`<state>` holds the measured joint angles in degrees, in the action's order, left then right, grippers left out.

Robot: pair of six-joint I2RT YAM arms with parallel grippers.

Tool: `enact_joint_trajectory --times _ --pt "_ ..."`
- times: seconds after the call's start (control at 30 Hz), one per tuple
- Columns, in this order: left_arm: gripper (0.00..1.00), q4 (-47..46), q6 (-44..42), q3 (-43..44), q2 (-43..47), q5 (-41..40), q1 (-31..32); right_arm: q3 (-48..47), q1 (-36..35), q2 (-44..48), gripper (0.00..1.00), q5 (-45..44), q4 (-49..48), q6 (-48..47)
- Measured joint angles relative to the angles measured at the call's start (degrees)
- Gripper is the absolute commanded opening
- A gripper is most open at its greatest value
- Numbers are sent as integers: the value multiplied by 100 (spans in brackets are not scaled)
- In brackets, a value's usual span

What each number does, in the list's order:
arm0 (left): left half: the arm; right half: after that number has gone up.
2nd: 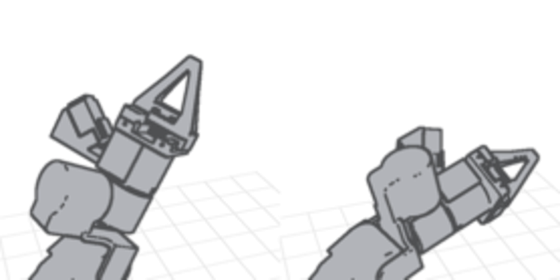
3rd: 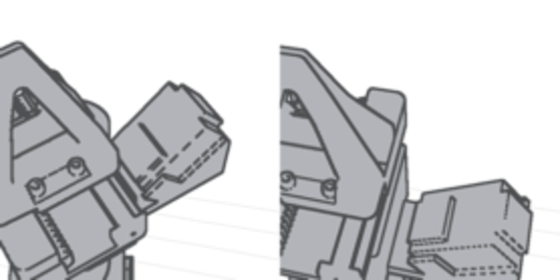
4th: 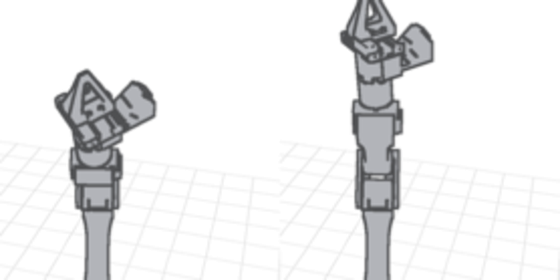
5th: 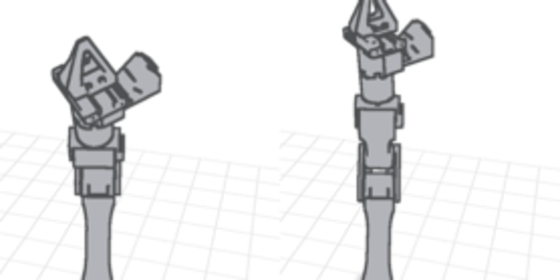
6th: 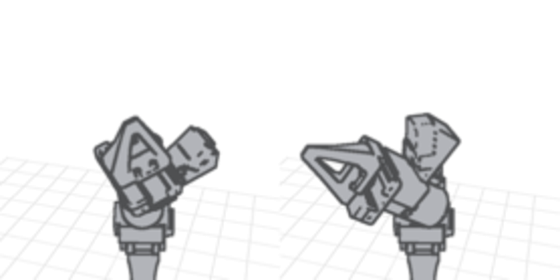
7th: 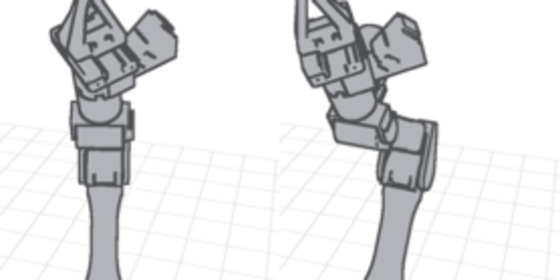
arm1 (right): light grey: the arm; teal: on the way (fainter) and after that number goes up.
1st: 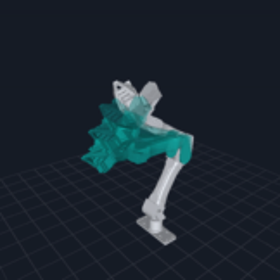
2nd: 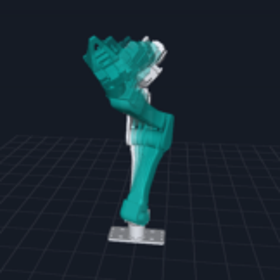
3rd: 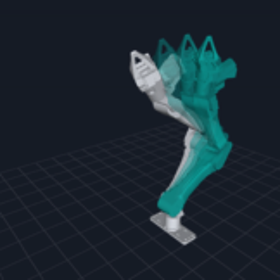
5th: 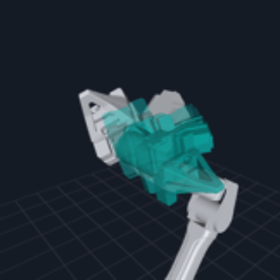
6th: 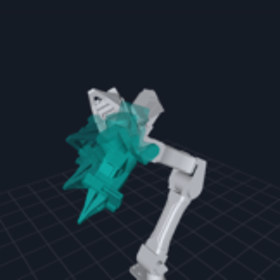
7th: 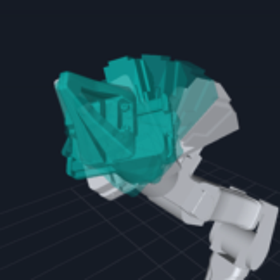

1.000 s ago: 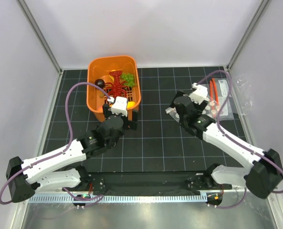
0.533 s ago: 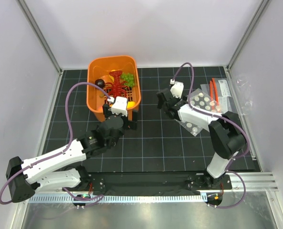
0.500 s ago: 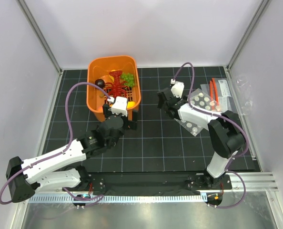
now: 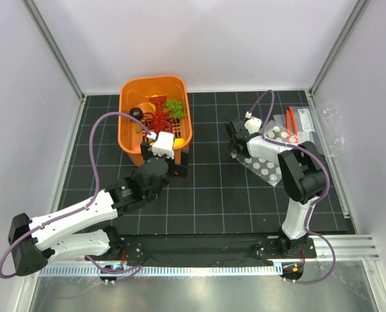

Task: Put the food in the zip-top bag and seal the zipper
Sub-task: Pick up the zipper food storage bag at the center of the board.

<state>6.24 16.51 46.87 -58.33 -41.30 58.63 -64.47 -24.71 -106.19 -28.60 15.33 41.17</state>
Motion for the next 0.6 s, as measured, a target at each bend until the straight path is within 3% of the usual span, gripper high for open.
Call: enact_joint_trajectory --times 0.03,0.07,0.27,0.43,0.6 --pt "100 0 0 0 0 2 0 -2 -4 0 15 20 35 33" --pt "100 0 0 0 0 2 0 -2 -7 9 1 76 48 61" --pt "100 0 4 0 -2 50 0 542 -76 752 1 715 -326 -98" --pt "100 -4 13 0 -72 160 0 1259 -269 2127 1 1897 -1191 -514" --pt "100 -20 133 0 -205 345 -44 1738 -374 2769 1 3355 -2444 -767"
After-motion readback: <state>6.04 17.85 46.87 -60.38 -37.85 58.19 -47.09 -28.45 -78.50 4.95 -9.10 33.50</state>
